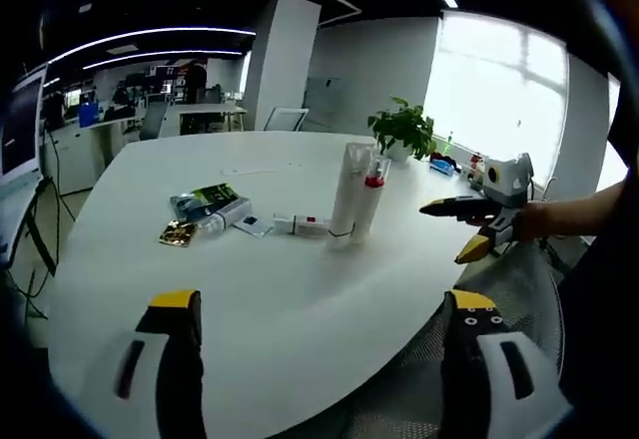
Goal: Arrange the skincare products in the storage area until every visible bottle or jar stands upright without overlapping.
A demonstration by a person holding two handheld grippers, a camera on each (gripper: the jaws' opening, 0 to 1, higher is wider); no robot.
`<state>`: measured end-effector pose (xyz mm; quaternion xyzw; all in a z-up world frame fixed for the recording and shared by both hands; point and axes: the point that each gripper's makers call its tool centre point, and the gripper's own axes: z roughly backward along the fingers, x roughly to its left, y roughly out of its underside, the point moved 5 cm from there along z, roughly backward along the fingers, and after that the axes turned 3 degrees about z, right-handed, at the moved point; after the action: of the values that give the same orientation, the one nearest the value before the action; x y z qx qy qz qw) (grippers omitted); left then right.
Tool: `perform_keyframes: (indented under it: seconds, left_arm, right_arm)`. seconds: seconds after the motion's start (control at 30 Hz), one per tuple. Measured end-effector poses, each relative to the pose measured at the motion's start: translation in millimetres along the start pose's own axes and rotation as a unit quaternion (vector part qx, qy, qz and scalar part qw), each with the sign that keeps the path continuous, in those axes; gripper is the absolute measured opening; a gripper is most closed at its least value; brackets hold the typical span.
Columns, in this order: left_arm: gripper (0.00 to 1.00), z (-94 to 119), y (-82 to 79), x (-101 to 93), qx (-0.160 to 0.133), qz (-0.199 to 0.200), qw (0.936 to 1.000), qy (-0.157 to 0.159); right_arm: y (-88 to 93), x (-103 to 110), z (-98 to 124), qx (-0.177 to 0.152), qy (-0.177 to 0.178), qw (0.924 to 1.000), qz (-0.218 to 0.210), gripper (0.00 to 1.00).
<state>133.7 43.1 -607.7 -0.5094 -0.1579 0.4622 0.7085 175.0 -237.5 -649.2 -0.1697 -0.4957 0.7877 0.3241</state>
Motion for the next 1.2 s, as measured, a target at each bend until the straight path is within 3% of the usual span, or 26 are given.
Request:
perform_keyframes:
  seconds: [0.3,0.53,0.93,1.07,1.2]
  left_arm:
    - [0.94,0.5,-0.8,0.4,-0.007,0.007,1.0000,0.003]
    - [0.93,1.3,-2.2,-0.9,-0.012,0.011,0.9998,0.009]
    - [0.91,2.1,-3.0,-1.5,-0.014,0.015,0.9997,0.011]
    - [0.90,2.2,-2.8,-1.7,-0.013,0.017,0.9997,0.012]
    - [0.90,2.9,-3.8,-0.3,-0.017,0.025,0.9995,0.009]
  right_arm:
    - [-4.8,1.8,-0.2,0.011,0.000,0.9999,0.011,0.99]
    - [-17.0,-2.4,3.9,0.021,0.007,0.9988,0.044,0.99]
    - [-61.3,-17.6,-4.2,0.030,0.013,0.9959,0.084,0.99]
    - [-79.8,-26.3,-6.2,0.069,0.012,0.9947,0.075,0.99]
    - [-106.0,-32.4,-12.0,0.087,0.019,0.9914,0.097,0.99]
